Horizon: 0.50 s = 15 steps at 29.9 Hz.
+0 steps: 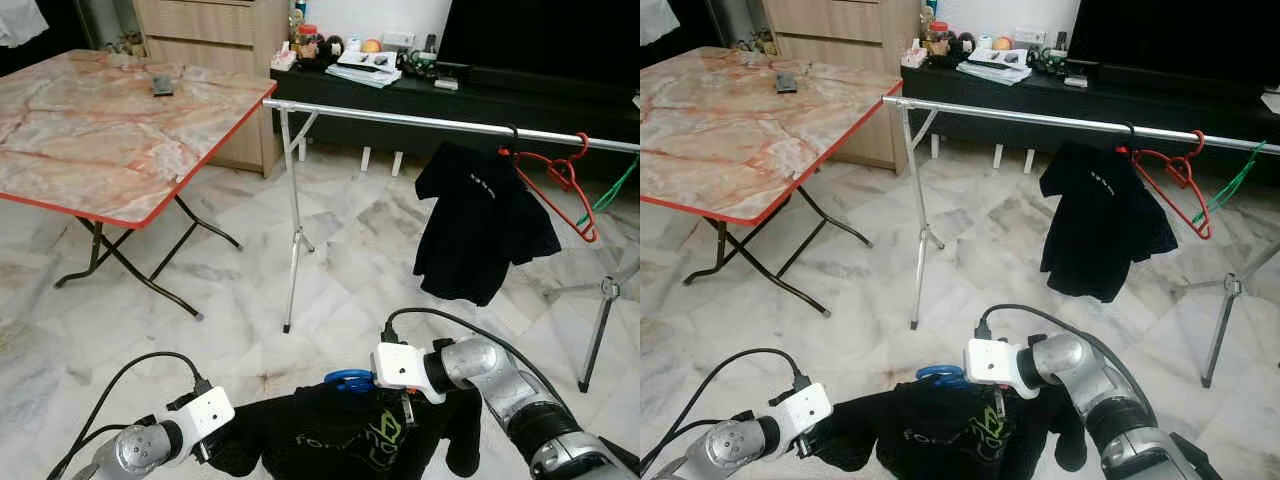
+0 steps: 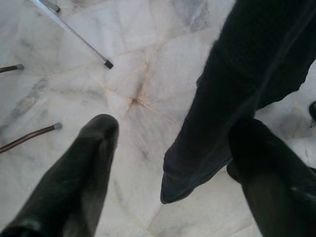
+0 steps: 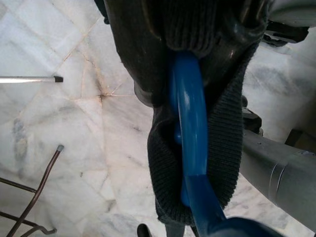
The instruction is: Hang hanger
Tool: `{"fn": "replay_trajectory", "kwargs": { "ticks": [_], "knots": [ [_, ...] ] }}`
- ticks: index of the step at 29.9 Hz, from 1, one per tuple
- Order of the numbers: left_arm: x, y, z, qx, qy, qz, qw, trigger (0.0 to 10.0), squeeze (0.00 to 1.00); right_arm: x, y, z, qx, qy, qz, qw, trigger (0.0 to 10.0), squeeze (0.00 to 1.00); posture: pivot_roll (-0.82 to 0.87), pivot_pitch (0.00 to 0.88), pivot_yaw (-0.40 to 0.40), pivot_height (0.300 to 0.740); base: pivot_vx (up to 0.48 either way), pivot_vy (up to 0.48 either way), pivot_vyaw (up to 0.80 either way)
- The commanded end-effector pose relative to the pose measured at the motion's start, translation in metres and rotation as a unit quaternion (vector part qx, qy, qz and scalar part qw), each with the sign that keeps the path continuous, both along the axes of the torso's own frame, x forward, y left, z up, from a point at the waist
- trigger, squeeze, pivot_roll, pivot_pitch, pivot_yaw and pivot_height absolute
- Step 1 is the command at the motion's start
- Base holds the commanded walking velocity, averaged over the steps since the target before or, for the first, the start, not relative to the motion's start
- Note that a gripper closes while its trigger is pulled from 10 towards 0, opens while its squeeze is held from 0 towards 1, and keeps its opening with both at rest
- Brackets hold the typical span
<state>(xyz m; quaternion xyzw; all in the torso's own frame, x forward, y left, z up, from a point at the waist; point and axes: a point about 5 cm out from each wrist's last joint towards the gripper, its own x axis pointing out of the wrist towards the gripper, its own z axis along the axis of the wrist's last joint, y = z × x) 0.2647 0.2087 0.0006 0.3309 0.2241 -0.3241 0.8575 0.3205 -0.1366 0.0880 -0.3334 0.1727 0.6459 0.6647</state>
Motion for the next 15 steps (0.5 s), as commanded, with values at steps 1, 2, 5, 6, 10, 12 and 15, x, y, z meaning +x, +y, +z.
{"fn": "replay_trajectory", "kwargs": {
  "ticks": [1, 2, 5, 6, 10, 12, 15],
  "knots": [
    [0.0006, 0.0024, -0.0005, -0.003, 0.002, 0.014, 1.000, 0.0, 0.00, 0.0064, 0.0016, 0.0148, 0.018, -0.026, 0.002, 0.999, 10.0, 0.00, 0.10, 0.034, -0.058, 0.740, 0.000, 0.000, 0.00],
    [0.0006, 0.0024, -0.0005, -0.003, 0.002, 0.014, 1.000, 0.0, 0.00, 0.0064, 0.0016, 0.0148, 0.018, -0.026, 0.002, 0.999, 10.0, 0.00, 0.10, 0.034, -0.058, 0.740, 0.000, 0.000, 0.00],
    [0.0012, 0.0018, -0.0006, -0.003, 0.003, 0.015, 1.000, 0.0, 0.00, 0.0072, 0.0005, 0.0155, 0.013, -0.032, 0.001, 0.999, 10.0, 0.00, 0.10, 0.037, -0.058, 0.740, 0.000, 0.000, 0.00],
    [0.0013, 0.0016, -0.0006, -0.003, 0.003, 0.015, 1.000, 0.0, 0.00, 0.0072, 0.0005, 0.0157, 0.014, -0.032, 0.001, 0.999, 10.0, 0.00, 0.10, 0.039, -0.059, 0.740, 0.000, 0.000, 0.00],
    [0.0027, 0.0006, 0.0006, -0.008, -0.002, 0.019, 1.000, 0.0, 0.00, 0.0072, 0.0007, 0.0163, 0.018, -0.030, -0.001, 0.999, 10.0, 0.00, 0.10, 0.045, -0.060, 0.740, 0.000, 0.000, 0.00],
    [0.0036, 0.0001, 0.0014, -0.011, -0.004, 0.020, 1.000, 0.0, 0.00, 0.0070, 0.0001, 0.0154, 0.016, -0.030, -0.002, 0.999, 10.0, 0.00, 0.10, 0.045, -0.060, 0.740, 0.000, 0.000, 0.00],
    [0.0048, -0.0005, 0.0025, -0.014, -0.006, 0.021, 1.000, 0.0, 0.00, 0.0067, -0.0001, 0.0145, 0.016, -0.030, -0.003, 0.999, 10.0, 0.00, 0.10, 0.052, -0.061, 0.740, 0.000, 0.000, 0.00]
  ]
}}
